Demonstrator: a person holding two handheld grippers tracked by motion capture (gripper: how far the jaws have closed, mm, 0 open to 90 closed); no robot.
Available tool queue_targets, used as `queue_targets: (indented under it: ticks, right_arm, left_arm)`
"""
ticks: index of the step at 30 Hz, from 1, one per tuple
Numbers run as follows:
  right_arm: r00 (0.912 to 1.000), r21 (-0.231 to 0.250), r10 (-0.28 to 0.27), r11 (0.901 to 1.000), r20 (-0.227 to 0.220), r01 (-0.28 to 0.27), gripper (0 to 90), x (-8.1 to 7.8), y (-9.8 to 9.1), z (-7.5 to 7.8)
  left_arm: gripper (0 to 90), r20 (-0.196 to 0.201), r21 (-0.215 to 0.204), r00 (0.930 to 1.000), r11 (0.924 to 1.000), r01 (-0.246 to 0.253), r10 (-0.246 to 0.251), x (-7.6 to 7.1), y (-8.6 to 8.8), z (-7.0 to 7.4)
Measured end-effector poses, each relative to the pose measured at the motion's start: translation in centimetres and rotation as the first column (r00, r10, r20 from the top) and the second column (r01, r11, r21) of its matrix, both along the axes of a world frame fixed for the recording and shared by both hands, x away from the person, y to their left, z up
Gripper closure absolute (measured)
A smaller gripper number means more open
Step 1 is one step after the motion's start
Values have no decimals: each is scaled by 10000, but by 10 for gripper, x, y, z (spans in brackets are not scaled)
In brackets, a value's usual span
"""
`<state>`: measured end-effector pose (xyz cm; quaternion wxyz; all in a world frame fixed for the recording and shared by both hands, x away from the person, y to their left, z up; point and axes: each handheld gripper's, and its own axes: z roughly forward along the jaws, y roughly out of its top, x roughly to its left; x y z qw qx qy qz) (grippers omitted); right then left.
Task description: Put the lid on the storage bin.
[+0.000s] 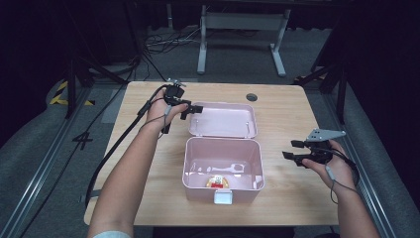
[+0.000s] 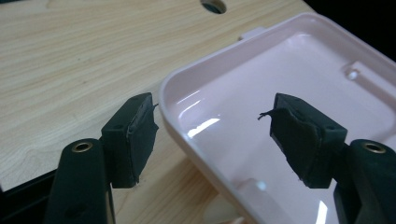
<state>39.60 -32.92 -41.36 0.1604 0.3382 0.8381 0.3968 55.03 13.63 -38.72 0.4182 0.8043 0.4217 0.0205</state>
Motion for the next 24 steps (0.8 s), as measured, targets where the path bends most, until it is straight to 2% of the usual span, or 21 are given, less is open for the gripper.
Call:
queue_targets:
  ticks: [5,9,12,14,16,21,24]
  right_arm:
    - [10000,-17,-76,10000,28,76,394,-3,-3,-1]
    - [10000,36,-54,10000,-57,55,394,-5,-3,-2]
    - [10000,184,9,9998,-65,-8,395,-7,-3,-1]
    - [10000,180,-3,9998,-34,4,395,-8,-3,0]
    - [10000,201,-24,9998,-9,24,396,-8,-4,0]
    - [10000,266,-40,9996,-6,40,397,-8,-4,1]
    - [10000,239,-5,9997,20,5,400,-9,-3,2]
  left_arm:
    - [322,-581,-324,9983,9994,72,-91,6,-3,-11]
    - [339,-801,-567,9966,9983,125,-170,9,-6,-17]
    - [365,-963,-550,9952,9984,107,-160,10,-7,-20]
    - [395,-944,-480,9954,9988,94,-139,11,-7,-20]
    - [457,-750,-219,9971,9997,84,-100,11,-6,-19]
    - [557,-672,-294,9977,9995,-113,93,12,-4,-15]
    - [639,-454,-378,9988,9991,-212,195,12,-2,-9]
